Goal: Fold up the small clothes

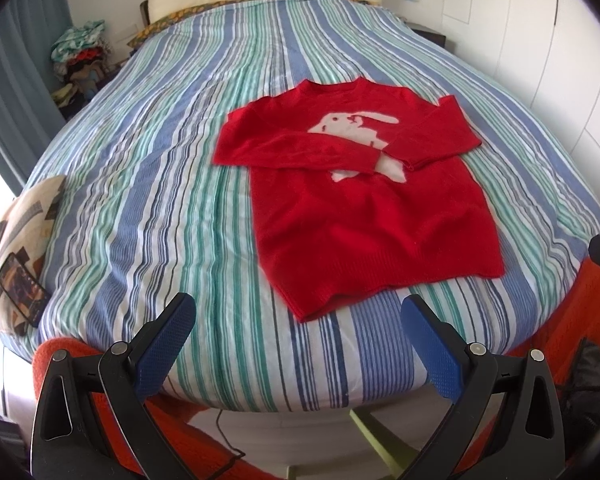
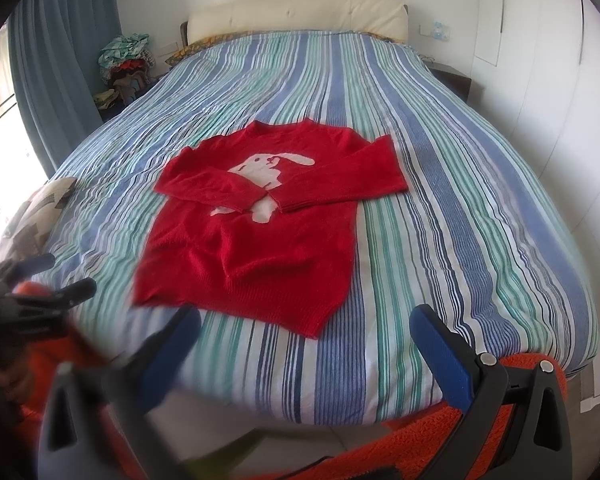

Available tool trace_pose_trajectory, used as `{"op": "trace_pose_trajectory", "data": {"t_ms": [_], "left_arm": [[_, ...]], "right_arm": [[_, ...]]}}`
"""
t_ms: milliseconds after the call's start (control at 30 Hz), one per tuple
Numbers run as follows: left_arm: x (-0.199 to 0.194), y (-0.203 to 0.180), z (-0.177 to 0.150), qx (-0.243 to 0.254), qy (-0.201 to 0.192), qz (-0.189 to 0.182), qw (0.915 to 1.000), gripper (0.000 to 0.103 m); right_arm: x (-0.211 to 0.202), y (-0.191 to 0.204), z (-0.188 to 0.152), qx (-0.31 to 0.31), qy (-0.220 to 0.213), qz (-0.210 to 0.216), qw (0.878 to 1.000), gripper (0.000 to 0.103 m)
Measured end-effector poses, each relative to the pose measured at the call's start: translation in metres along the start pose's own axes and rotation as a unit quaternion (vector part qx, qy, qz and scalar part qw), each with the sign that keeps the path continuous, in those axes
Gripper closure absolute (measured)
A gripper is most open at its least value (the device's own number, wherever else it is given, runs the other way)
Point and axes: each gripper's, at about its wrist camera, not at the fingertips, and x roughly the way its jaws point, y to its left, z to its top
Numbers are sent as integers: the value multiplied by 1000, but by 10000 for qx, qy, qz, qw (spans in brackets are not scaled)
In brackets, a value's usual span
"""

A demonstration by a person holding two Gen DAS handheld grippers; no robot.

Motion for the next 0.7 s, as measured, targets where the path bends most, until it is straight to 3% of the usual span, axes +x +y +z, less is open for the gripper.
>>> {"op": "trace_pose_trajectory", "data": {"t_ms": [700], "left_arm": [[2, -8, -1, 205, -13, 33, 9998, 1]], "right_arm": [[12, 10, 0, -98, 162, 79, 9998, 0]]}}
